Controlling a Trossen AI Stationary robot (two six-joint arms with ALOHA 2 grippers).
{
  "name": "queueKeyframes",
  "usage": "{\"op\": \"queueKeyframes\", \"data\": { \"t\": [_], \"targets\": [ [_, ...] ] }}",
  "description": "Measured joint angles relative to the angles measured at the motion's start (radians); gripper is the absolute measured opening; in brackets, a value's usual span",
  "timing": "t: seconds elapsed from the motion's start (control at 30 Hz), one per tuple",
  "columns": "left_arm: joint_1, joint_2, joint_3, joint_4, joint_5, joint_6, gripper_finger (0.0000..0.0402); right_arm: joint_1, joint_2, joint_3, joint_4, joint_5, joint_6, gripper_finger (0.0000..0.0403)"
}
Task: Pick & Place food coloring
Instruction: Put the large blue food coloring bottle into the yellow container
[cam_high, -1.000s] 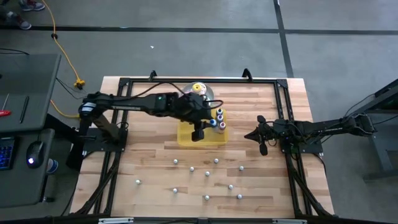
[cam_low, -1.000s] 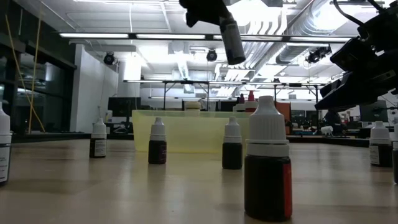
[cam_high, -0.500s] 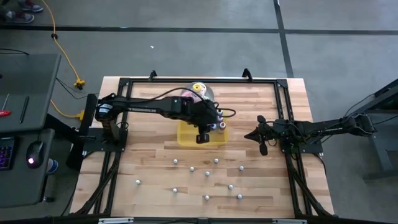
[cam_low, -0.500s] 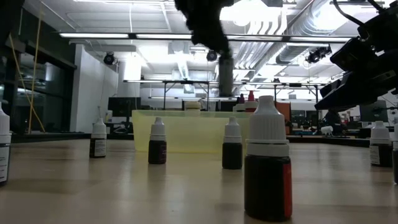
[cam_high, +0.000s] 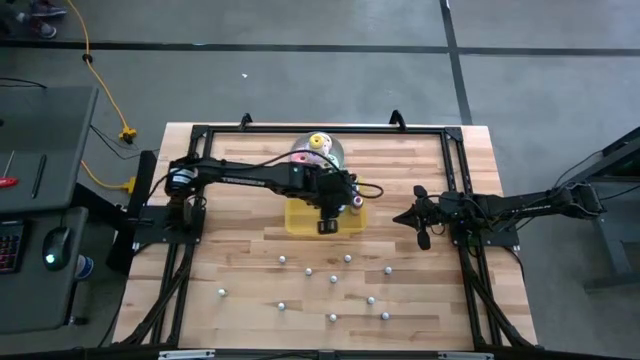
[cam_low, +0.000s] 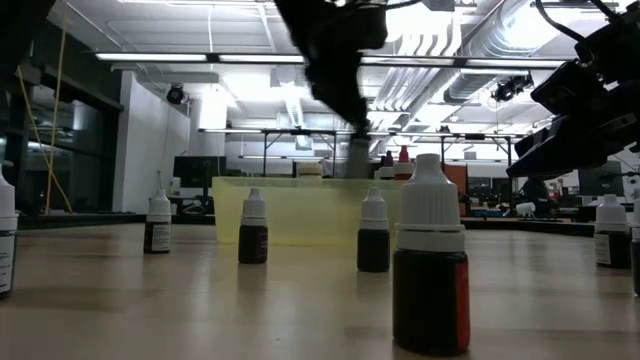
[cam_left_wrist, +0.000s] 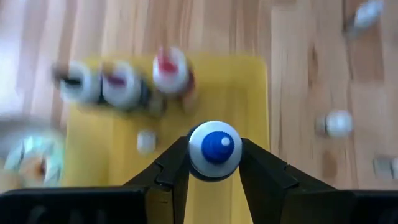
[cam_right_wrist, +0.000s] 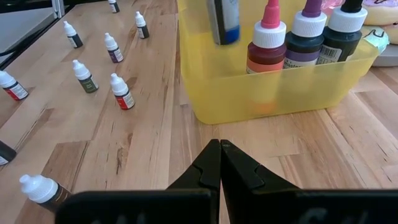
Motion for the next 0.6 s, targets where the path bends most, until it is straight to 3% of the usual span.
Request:
{"op": "queueKeyframes", "data": {
  "t": [0.6],
  "targets": [
    [-0.001,0.103,0.0,0.161,0.071,0.007,0.0115,0.0,0.0,0.0,0.003,0.0,0.0,0.0]
  ]
}}
